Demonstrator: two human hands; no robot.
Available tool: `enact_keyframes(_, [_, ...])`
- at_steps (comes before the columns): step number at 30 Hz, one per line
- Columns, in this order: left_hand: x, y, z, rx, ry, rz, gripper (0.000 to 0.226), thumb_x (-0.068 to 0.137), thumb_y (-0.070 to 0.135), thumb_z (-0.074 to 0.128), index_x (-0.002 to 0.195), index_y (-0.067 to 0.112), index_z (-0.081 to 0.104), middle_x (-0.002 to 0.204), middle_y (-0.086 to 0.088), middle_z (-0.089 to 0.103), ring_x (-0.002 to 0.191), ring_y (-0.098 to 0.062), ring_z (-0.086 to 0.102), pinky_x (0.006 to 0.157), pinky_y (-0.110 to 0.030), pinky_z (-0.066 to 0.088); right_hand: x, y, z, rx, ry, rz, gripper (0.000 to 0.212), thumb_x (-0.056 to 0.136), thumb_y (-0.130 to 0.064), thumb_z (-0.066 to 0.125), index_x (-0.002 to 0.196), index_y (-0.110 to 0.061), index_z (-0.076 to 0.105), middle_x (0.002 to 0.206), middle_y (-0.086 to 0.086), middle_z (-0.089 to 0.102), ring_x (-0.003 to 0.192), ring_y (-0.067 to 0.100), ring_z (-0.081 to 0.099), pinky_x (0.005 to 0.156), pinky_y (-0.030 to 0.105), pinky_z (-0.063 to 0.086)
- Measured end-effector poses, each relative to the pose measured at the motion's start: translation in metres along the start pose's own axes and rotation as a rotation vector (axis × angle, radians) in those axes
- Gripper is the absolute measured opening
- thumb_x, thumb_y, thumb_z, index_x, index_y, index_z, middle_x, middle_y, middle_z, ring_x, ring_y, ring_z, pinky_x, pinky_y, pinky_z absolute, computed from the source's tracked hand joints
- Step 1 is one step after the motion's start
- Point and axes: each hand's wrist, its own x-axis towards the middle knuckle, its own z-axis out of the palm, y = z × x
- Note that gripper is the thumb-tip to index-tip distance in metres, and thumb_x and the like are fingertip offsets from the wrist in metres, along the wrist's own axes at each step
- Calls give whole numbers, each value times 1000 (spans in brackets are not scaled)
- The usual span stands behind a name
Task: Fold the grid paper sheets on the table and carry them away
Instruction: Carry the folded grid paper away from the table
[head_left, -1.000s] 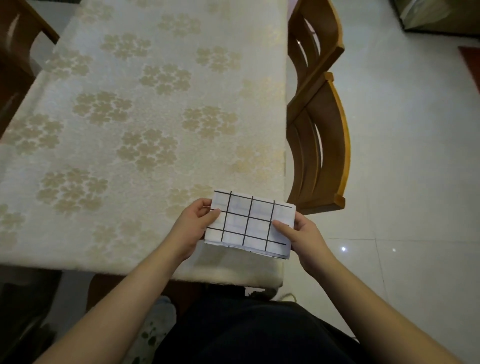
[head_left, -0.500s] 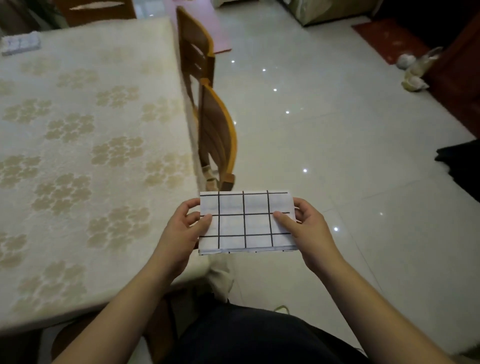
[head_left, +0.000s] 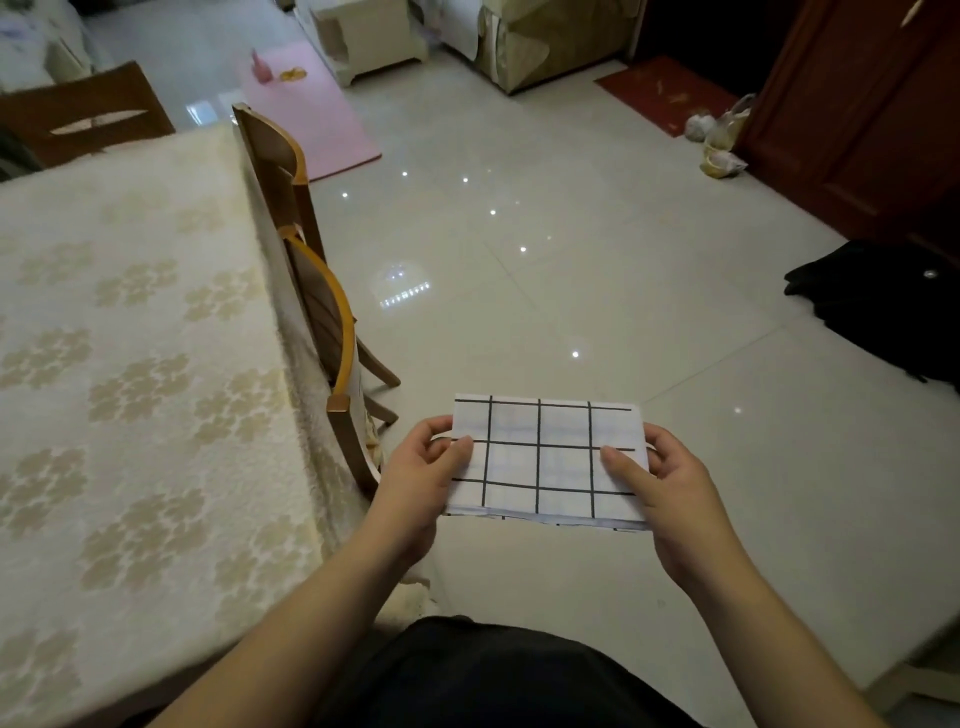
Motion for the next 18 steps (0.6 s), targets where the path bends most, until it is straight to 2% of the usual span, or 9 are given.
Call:
enact_keyframes(3, [10,3,8,12,-9,7,29,95,12,59,123,16,55,83,-1,74,81,-19,73,65,-27,57,10,2,-2,-34,19,4,25,88,-17,70,110,-27,64,96,-7,76,86,13,73,69,28,56])
enact_keyframes(7, [32,9,8,68,22,18,33,94,14,60,126,20,53,94,-11,70,79,-15,71,65,-24,57,34,-2,1,-64,26,10,27,87,-14,71,110,-27,64,95,-7,77,85,13,74,71,30,56])
enact_keyframes(10, [56,17,4,107,49,62,31,94,13,60,123,24,53,87,-5,66,68,-5,68,56,-17,53,61,-12,8,-82,13,15,31,86,-12,73,113,-24,63,99,-4,77,88,15,74,76,34,58])
enact_keyframes(15, [109,33,-16,114,127,123,29,93,12,62,119,26,54,79,5,64,65,2,65,57,-10,48,124,-33,39,-138,-44,13,31,87,-9,71,114,-22,62,98,-4,77,87,15,74,76,34,57])
enact_keyframes(18, [143,50,-29,102,137,113,30,94,13,62,118,28,54,76,6,64,62,3,63,57,-11,47,164,-53,62,-178,-73,10,32,88,-10,70,115,-23,61,98,-4,77,86,15,74,74,33,57])
